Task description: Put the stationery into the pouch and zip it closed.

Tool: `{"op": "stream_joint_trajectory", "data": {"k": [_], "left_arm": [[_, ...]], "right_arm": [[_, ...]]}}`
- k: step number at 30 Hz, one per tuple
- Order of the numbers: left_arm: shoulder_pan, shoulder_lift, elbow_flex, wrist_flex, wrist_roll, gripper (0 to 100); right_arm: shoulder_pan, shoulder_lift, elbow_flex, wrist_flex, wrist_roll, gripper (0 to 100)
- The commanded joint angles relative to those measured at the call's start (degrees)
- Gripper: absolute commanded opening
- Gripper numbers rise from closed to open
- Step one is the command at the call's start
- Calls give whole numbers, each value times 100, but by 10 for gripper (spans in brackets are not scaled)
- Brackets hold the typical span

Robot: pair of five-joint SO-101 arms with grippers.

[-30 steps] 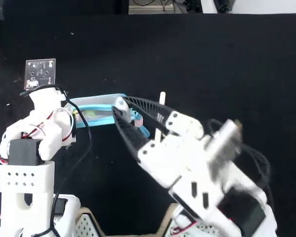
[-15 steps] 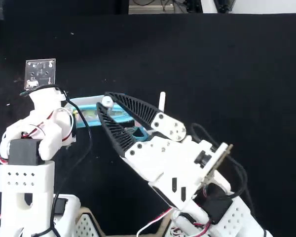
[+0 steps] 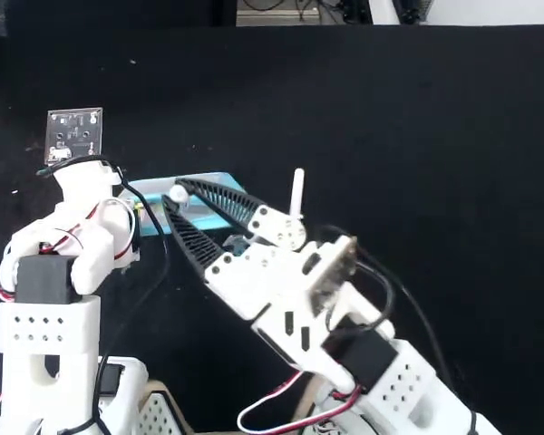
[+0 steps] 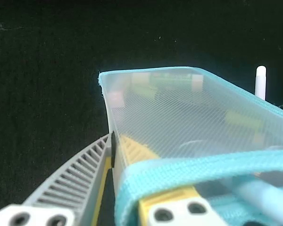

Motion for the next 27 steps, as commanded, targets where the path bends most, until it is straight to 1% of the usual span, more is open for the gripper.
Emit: {"op": "stream_joint_trajectory", "data": {"k": [1,2,4,6,7,11,14,16,19,21,24,27], "left_arm": [[-57,18,66,18,-35,32],[-57,18,66,18,-35,32],[-57,18,66,18,-35,32],[-57,18,66,18,-35,32],[-57,18,66,18,-35,32],[-57,18,66,18,-35,32],[-57,18,66,18,-35,32],[-57,18,66,18,-35,32],[-57,18,66,18,-35,32],[-57,18,66,18,-35,32],[-57,18,66,18,-35,32],[-57,18,66,18,-35,32]], "right_arm": [[149,-40,242,202,0,13],[167,-13,242,387,0,18],[132,-4,224,818,0,64],[-44,-4,48,1284,0,117],[-149,-4,-92,1565,0,129],[-431,-4,-919,2567,0,130],[-422,4,-1464,3059,0,130],[-264,4,-1736,3314,35,130],[255,-22,-2167,3613,404,130],[879,4,-2440,3815,492,130],[2022,75,-2545,4264,149,130],[2945,365,-2527,4853,-360,130]]}}
